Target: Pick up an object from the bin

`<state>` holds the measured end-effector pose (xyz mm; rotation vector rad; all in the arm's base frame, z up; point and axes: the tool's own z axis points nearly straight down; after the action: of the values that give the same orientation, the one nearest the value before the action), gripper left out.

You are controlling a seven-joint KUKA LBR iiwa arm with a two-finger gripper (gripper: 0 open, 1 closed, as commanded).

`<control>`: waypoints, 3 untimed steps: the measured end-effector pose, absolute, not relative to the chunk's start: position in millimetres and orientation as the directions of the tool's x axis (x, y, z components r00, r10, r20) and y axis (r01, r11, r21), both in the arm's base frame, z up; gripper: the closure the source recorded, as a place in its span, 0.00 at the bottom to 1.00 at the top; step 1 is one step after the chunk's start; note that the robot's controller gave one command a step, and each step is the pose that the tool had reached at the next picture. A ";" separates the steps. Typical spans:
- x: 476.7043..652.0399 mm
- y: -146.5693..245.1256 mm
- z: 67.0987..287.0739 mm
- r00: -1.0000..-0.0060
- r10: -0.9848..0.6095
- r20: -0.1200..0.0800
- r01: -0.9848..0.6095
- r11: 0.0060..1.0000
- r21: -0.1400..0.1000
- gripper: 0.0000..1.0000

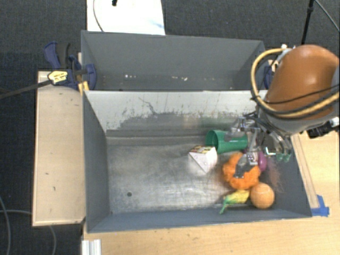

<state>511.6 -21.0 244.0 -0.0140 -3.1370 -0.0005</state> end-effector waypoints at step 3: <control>535.7 -84.0 128.6 -0.994 -0.112 -0.008 -0.112 0.994 -0.002 0.00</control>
Offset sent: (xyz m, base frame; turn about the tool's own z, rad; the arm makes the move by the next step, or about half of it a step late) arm 0.0054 -0.0825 -0.1096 -0.0801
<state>535.7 -84.0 128.6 0.1768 -3.1443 0.0030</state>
